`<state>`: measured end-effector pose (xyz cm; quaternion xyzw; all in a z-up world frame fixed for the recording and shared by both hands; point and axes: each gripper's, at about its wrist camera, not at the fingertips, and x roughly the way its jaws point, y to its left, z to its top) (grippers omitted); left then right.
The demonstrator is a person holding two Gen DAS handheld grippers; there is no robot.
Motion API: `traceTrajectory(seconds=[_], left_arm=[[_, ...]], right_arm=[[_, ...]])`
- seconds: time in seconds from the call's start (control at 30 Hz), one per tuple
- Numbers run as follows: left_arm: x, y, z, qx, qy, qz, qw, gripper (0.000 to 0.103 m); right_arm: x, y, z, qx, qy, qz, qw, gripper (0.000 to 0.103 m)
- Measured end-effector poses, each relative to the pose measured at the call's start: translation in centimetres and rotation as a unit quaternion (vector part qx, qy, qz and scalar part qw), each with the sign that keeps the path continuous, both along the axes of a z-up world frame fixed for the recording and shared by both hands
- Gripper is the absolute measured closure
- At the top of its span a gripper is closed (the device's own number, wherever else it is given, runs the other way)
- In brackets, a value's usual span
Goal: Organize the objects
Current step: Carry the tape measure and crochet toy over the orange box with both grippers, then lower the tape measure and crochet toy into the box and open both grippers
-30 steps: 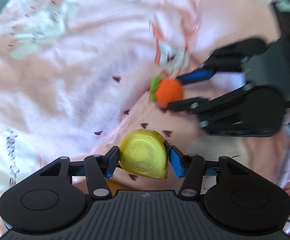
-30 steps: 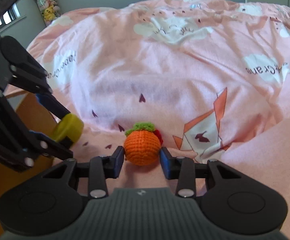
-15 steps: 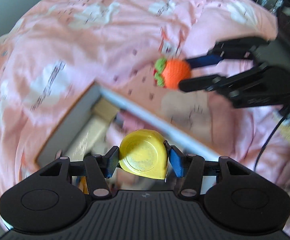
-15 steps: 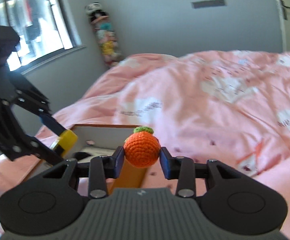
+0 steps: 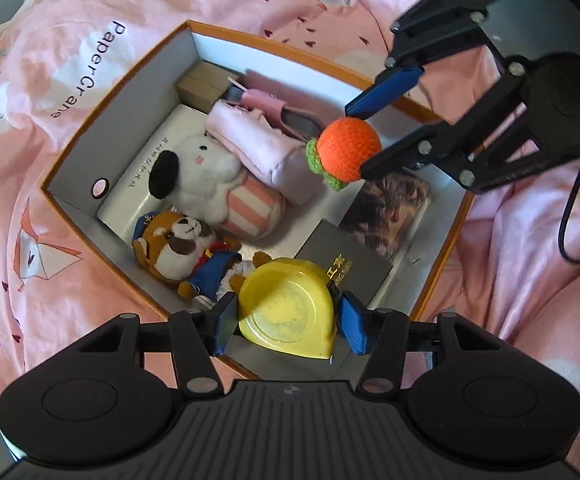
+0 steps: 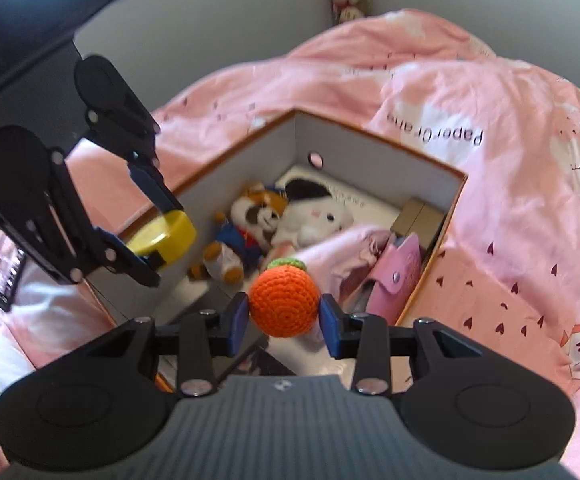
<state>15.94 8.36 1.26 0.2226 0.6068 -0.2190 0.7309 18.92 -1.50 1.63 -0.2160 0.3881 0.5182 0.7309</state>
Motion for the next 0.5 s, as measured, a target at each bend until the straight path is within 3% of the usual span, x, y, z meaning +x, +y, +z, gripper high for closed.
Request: traceTrajectory(seconds=[0.13,0.5], left_arm=[[0.3,0.4,-0.6,-0.012,0.0,-0.01,0.9999,0.041],[0.4,1.1,-1.8,-0.02,0.007,-0.016,0.9997,0.041]], right_arm=[[-0.1,1.8,-1.1,-0.063,0.007,0.019,0.998,0.065],[-0.1,4.4,-3.7,-0.16,0.002,0.039,0.986,0.064]])
